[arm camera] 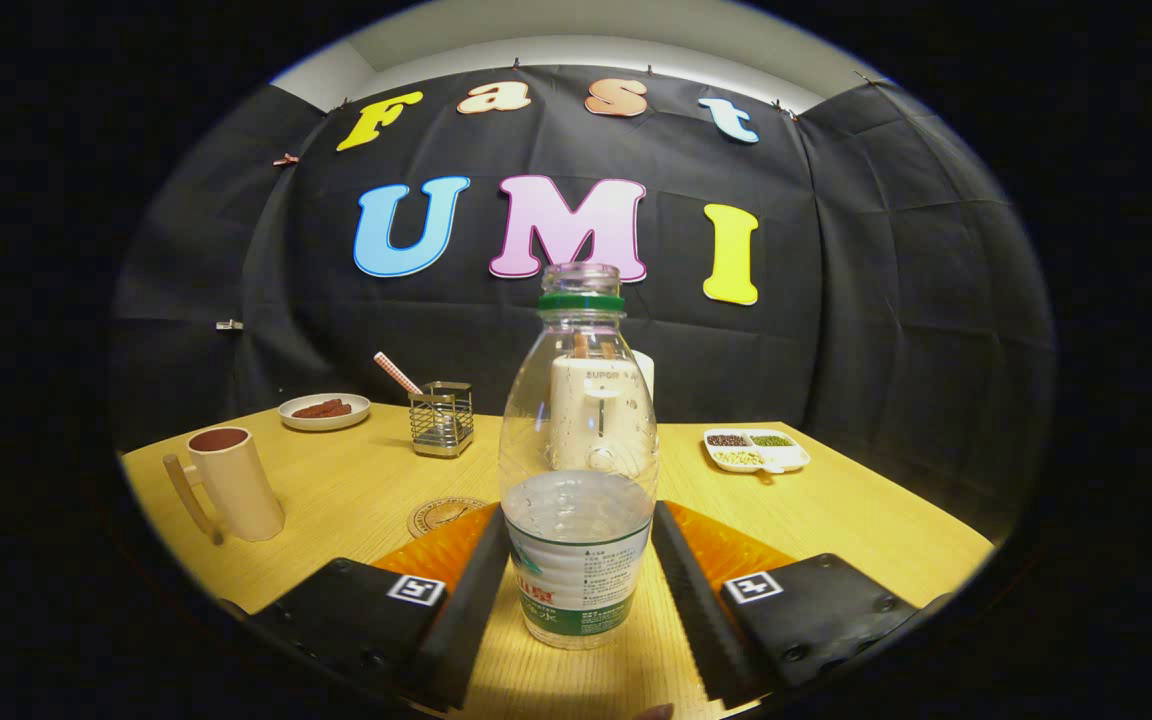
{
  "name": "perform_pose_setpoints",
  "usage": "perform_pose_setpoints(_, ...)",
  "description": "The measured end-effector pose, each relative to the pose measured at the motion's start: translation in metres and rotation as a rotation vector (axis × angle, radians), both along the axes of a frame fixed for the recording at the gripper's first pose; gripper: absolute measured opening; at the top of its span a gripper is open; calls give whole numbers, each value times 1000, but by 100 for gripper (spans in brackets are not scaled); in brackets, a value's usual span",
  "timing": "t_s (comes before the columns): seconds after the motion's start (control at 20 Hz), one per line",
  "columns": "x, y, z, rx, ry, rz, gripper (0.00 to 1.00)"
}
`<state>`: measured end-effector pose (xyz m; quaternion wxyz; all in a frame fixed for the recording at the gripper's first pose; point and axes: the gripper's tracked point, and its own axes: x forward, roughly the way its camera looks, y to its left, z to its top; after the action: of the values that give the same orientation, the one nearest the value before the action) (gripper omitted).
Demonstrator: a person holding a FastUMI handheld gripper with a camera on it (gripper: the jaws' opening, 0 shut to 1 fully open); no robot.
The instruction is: Take the bottle from table, then pour the juice into the cup, finally place the bottle on the coaster
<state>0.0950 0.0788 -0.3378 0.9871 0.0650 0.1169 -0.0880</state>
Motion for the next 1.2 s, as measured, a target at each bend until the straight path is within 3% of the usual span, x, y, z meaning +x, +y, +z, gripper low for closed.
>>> perform_pose_setpoints(0.1, 2, -5, -4, -40, 43, -25, 77)
perform_pose_setpoints(0.45, 10, -3, 42, -263, 117, -4, 71)
perform_pose_setpoints(0.7, 19, 25, 91, -462, 106, 103, 71)
perform_pose_setpoints(0.85, 24, 50, 100, -527, 146, 199, 71)
perform_pose_setpoints(1.2, 41, 101, 123, -759, 128, 330, 71)
